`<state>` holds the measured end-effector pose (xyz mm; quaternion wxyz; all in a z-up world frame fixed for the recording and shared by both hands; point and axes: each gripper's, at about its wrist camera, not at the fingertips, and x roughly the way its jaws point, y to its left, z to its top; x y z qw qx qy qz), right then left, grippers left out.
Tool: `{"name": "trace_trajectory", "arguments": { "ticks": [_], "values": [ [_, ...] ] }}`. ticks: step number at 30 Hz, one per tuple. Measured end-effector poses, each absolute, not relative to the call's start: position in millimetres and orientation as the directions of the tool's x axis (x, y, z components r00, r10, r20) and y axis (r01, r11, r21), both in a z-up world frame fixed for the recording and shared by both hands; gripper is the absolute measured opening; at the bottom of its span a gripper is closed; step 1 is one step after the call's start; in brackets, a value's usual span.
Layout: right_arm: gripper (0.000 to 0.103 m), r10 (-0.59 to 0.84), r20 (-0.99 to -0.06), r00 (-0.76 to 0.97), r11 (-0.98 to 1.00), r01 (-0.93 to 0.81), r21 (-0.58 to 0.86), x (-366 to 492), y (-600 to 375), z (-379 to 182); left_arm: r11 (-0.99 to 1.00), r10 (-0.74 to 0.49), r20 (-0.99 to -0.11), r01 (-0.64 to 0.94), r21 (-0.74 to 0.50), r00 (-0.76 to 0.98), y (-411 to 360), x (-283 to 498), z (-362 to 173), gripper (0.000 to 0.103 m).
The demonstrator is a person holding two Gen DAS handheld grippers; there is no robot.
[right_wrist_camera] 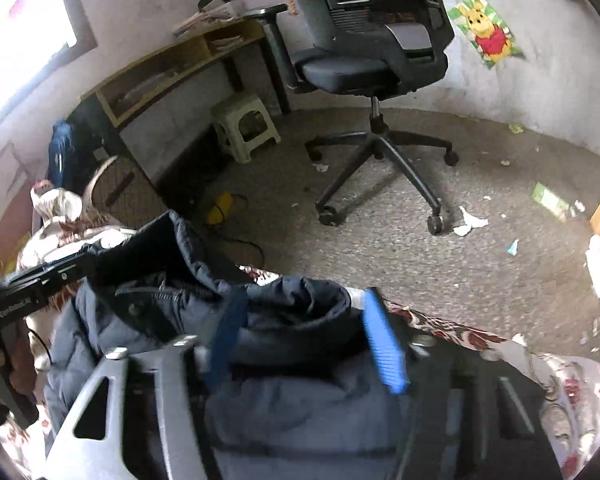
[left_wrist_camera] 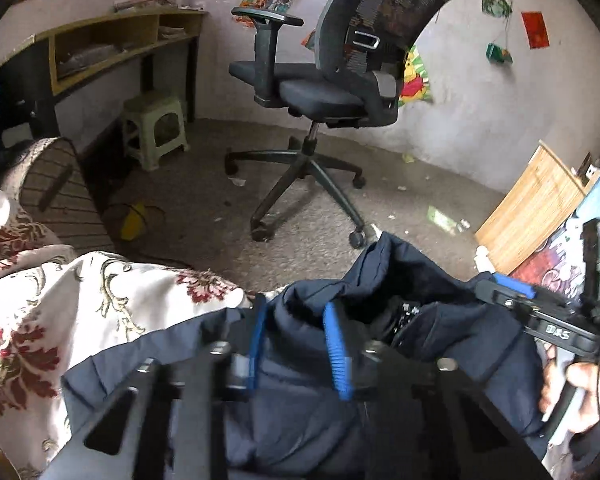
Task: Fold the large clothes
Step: 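Grasp the jacket hem with both tools and lift it toward the collar, then hold the hem in both tools and fold it up over the jacket body toward the collar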
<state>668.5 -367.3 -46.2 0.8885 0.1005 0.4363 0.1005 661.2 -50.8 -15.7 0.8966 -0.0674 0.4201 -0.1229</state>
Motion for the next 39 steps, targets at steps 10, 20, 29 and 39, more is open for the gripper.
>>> {"name": "trace_trajectory", "arguments": {
  "ticks": [10,20,29,39],
  "values": [
    [0.005,0.274,-0.67,0.69,0.959,-0.142,0.246,602.3,-373.4,-28.0,0.928,-0.371,-0.653,0.244,-0.281,0.661,-13.4,616.1,-6.2,0.005],
    [0.005,0.238,-0.708,0.665,0.971,-0.149,0.186,551.1,-377.0,-45.4,0.935,-0.321,-0.737,0.322,-0.147,0.595,-19.3,566.5,-50.1,0.005],
    [0.005,0.192,-0.705,0.683,0.979,-0.181,0.091,595.2,-342.4,-1.5,0.932,-0.32,-0.73,0.341,-0.126,0.604,-19.8,565.1,-51.5,0.005],
    [0.005,0.261,-0.805,0.532,0.965,-0.166,0.203,610.4,-344.2,-69.8,0.928,-0.348,-0.5,0.368,-0.062,0.793,-16.1,512.8,3.8,0.006]
  ]
}}
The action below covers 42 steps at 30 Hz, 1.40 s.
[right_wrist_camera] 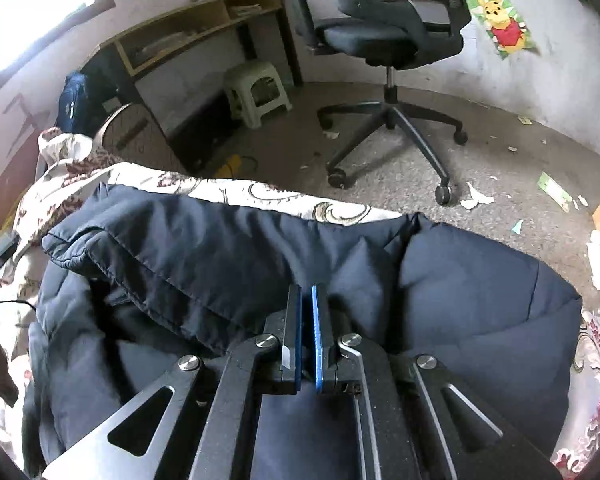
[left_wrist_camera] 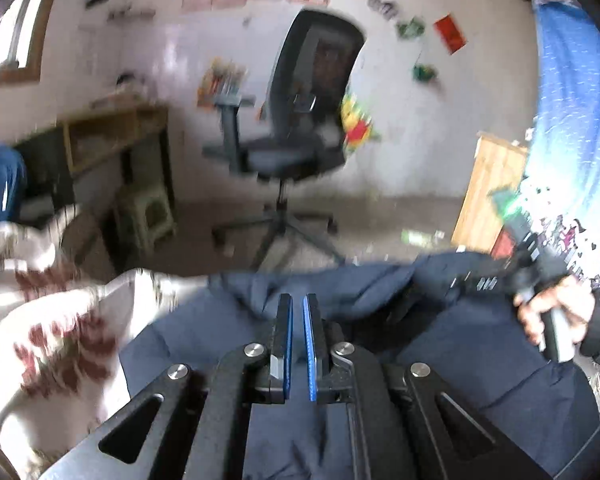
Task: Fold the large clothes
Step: 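Hold the hem in both tools and fold it up over the jacket body toward the collar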
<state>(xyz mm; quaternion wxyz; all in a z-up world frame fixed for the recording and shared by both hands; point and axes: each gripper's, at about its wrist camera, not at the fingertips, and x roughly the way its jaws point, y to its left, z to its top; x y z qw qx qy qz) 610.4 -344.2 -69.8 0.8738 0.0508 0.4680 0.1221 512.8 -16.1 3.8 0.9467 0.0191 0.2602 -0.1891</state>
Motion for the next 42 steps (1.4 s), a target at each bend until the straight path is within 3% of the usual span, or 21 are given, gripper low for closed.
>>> {"name": "trace_trajectory", "arguments": {
  "ticks": [2,9,14,20,23,28,32,36,42],
  "values": [
    [0.005,0.263,-0.81,0.524,0.964,-0.168,0.205,608.4,-345.4,-70.1,0.913,-0.384,-0.522,0.399,-0.09,0.762,-27.5,527.3,8.7,0.006],
    [0.004,0.226,-0.858,0.461,0.97,-0.187,0.155,606.0,-344.2,-74.7,0.892,-0.387,-0.776,0.415,-0.178,0.498,-59.0,595.2,-51.3,0.006],
    [0.004,0.189,-0.913,0.361,0.961,-0.258,0.097,615.4,-326.5,-102.8,0.884,-0.301,-0.874,0.454,-0.106,0.382,-72.6,604.6,-89.6,0.003],
    [0.003,0.193,-0.871,0.452,0.967,-0.24,0.09,603.6,-322.7,-106.1,0.895,-0.325,-0.867,0.42,-0.152,0.377,-70.8,608.8,-101.7,0.003],
    [0.003,0.275,-0.823,0.496,0.956,-0.231,0.181,592.2,-330.5,-82.4,0.892,-0.351,-0.848,0.416,-0.174,0.397,-65.9,601.8,-102.1,0.003],
    [0.004,0.423,-0.75,0.508,0.896,-0.359,0.262,585.6,-303.2,-54.7,0.893,-0.369,-0.827,0.408,-0.189,0.424,-61.8,594.7,-107.0,0.003],
    [0.004,0.373,-0.813,0.447,0.898,-0.393,0.196,588.5,-275.4,-80.4,0.893,-0.369,-0.827,0.408,-0.19,0.424,-60.2,591.6,-108.9,0.003],
    [0.004,0.411,-0.829,0.38,0.894,-0.348,0.283,588.6,-285.8,-96.4,0.888,-0.387,-0.823,0.407,-0.213,0.416,-55.4,594.9,-112.8,0.003],
    [0.004,0.4,-0.85,0.343,0.9,-0.323,0.293,588.8,-285.5,-115.1,0.889,-0.397,-0.807,0.404,-0.218,0.437,-53.9,593.3,-118.2,0.003]
  ]
}}
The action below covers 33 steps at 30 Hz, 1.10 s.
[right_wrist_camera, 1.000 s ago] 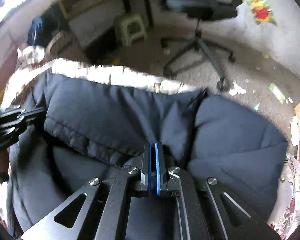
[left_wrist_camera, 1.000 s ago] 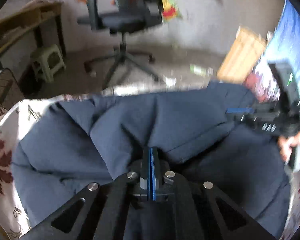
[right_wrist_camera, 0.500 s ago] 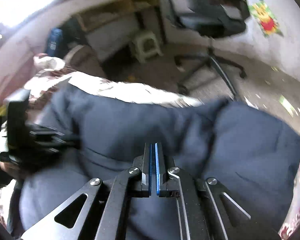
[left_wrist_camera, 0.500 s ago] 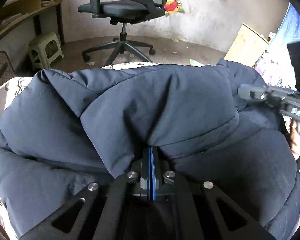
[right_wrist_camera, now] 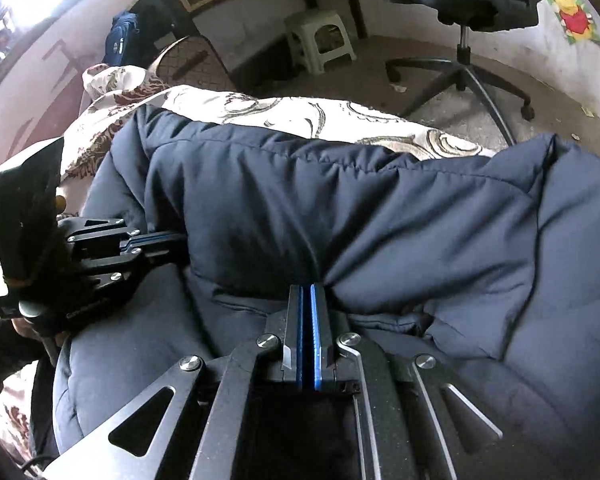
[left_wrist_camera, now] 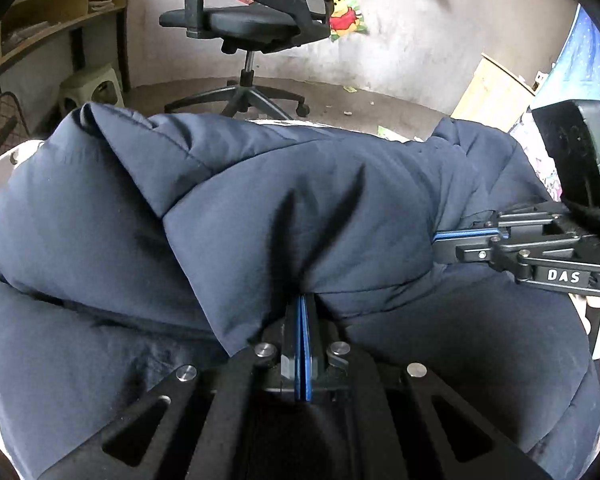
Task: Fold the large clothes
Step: 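Hold the hem in both tools and fold it up over the jacket body toward the collar, then open both tools and release the folded hem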
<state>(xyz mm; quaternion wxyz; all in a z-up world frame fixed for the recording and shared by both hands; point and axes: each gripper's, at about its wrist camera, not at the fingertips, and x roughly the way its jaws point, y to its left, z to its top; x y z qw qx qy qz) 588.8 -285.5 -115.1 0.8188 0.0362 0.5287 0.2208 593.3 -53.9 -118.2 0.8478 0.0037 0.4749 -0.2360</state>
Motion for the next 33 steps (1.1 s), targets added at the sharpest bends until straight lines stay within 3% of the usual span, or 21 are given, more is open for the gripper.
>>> {"name": "trace_trajectory", "arguments": {
  "ticks": [9,16,28,31,33],
  "values": [
    [0.002,0.386,-0.809,0.443,0.918,-0.272,0.289,582.8,-283.5,-130.6,0.889,-0.405,-0.795,0.398,-0.226,0.453,-47.4,586.3,-122.8,0.003],
    [0.001,0.292,-0.815,0.5,0.948,-0.262,0.179,579.7,-269.4,-126.6,0.892,-0.404,-0.783,0.394,-0.222,0.472,-47.0,580.3,-123.7,0.003],
    [0.004,0.309,-0.749,0.586,0.95,-0.227,0.215,549.8,-287.3,-112.1,0.899,-0.411,-0.743,0.372,-0.232,0.528,-39.7,553.0,-112.5,0.003],
    [0.01,0.301,-0.721,0.624,0.954,-0.203,0.222,532.9,-296.9,-101.7,0.92,-0.377,-0.729,0.326,-0.22,0.571,-34.0,535.7,-99.0,0.003],
    [0.026,0.293,-0.702,0.649,0.956,-0.188,0.226,523.1,-304.0,-92.7,0.927,-0.364,-0.714,0.307,-0.216,0.597,-30.8,523.0,-89.9,0.003]
  ]
}}
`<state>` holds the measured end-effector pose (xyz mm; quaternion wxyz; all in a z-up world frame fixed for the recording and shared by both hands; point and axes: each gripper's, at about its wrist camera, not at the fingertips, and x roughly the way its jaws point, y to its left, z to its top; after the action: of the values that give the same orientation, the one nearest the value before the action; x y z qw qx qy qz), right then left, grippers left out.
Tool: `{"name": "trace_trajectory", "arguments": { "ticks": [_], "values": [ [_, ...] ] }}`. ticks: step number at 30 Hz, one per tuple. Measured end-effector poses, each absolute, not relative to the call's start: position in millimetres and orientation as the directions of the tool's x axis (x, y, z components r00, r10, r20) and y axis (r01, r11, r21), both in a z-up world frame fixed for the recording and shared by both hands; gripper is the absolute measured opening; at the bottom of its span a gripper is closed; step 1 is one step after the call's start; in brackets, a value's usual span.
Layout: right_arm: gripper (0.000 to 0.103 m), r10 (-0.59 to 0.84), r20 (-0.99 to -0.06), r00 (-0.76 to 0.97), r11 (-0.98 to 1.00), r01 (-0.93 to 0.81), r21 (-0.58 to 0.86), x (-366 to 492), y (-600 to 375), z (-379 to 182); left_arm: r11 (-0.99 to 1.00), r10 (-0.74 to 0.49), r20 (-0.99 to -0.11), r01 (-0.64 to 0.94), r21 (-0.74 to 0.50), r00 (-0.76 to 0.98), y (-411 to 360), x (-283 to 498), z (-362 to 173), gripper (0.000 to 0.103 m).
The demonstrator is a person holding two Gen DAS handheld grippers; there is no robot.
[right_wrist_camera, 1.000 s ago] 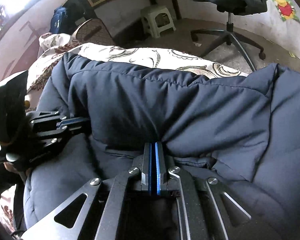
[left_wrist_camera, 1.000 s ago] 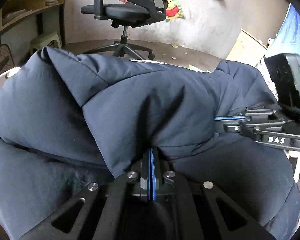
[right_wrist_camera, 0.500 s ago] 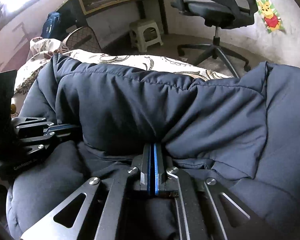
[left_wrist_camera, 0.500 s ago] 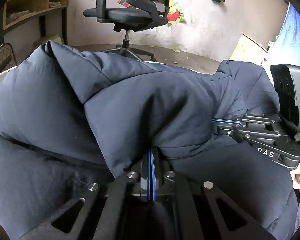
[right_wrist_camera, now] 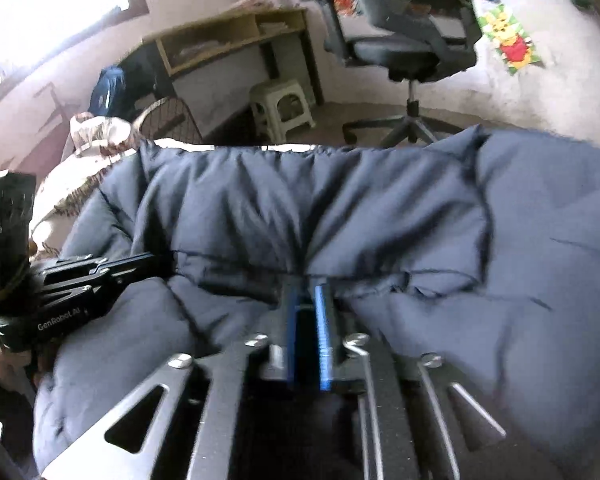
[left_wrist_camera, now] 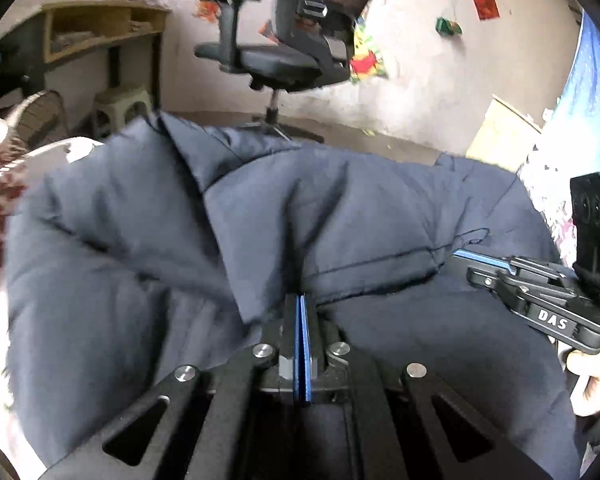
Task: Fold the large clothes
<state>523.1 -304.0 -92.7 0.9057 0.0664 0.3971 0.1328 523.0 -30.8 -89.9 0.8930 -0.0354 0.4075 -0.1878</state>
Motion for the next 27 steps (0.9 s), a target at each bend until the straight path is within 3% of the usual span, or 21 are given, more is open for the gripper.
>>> {"name": "trace_trajectory", "arguments": {
  "ticks": [2,6,8,10,12,15,19,23,27],
  "values": [
    [0.05,0.268,-0.684,0.678,0.963,-0.166,0.213,513.6,-310.1,-82.3,0.934,-0.349,-0.711,0.285,-0.214,0.61,-29.7,513.7,-82.2,0.005],
    [0.051,0.246,-0.65,0.719,0.967,-0.141,0.211,494.7,-323.0,-57.3,0.946,-0.314,-0.716,0.272,-0.177,0.624,-34.6,498.9,-62.2,0.007],
    [0.061,0.244,-0.633,0.735,0.967,-0.135,0.216,484.2,-328.8,-44.3,0.948,-0.305,-0.702,0.272,-0.163,0.644,-37.4,488.1,-47.6,0.021],
    [0.072,0.236,-0.616,0.752,0.969,-0.13,0.212,474.4,-331.6,-33.2,0.952,-0.299,-0.68,0.264,-0.158,0.669,-38.9,477.2,-33.6,0.053],
    [0.073,0.218,-0.6,0.769,0.973,-0.122,0.197,463.4,-335.9,-20.0,0.954,-0.296,-0.641,0.247,-0.168,0.708,-37.3,463.3,-16.9,0.069],
    [0.075,0.204,-0.582,0.787,0.975,-0.107,0.196,448.4,-343.8,-1.9,0.959,-0.285,-0.606,0.217,-0.185,0.743,-33.9,447.5,3.4,0.081],
    [0.09,0.196,-0.546,0.815,0.974,-0.094,0.208,421.5,-351.9,22.1,0.96,-0.278,-0.577,0.197,-0.2,0.768,-28.6,423.9,29.4,0.091],
    [0.094,0.206,-0.508,0.837,0.969,-0.103,0.223,390.8,-356.2,43.0,0.964,-0.265,-0.539,0.197,-0.181,0.799,-33.1,395.7,52.7,0.103],
    [0.098,0.206,-0.474,0.856,0.969,-0.111,0.221,358.2,-357.1,60.5,0.97,-0.243,-0.511,0.201,-0.138,0.824,-36.5,361.4,72.5,0.103]
  ]
}}
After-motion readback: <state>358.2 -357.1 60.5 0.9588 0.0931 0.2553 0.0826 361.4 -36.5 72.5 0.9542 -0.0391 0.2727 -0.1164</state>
